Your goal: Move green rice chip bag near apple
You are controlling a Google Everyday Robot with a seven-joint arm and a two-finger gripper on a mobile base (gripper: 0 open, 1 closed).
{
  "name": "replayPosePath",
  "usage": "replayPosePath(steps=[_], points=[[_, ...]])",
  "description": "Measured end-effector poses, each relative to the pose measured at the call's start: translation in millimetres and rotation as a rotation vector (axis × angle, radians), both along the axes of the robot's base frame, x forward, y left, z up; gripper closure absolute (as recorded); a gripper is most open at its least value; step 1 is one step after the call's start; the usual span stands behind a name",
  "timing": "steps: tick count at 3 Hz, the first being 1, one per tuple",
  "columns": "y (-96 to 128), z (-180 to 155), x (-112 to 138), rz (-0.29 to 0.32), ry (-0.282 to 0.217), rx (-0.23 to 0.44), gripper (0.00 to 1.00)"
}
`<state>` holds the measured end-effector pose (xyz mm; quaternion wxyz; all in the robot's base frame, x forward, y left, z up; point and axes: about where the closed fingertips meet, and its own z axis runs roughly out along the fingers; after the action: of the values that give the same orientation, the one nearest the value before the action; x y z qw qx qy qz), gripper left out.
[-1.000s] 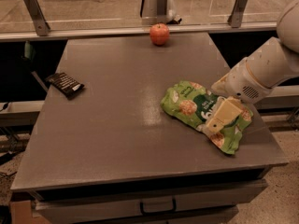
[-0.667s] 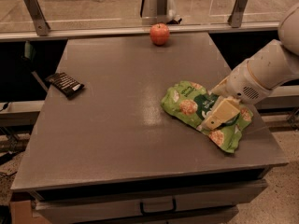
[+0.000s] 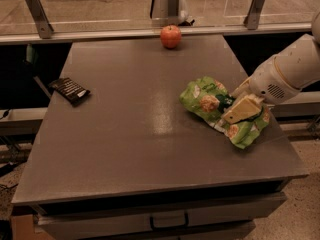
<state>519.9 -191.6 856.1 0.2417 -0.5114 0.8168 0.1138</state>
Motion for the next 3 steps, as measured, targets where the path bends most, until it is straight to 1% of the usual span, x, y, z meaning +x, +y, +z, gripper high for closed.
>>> replayPosePath(steps=[1, 2, 3], points=[[-9.3, 14.5, 6.4, -0.033, -0.035, 0.011, 1.0], [-28.4, 67.4, 19.2, -0.047, -0.16, 0.011, 1.0], [-29.7, 68.0, 21.9, -0.054, -0.166, 0.011, 1.0]])
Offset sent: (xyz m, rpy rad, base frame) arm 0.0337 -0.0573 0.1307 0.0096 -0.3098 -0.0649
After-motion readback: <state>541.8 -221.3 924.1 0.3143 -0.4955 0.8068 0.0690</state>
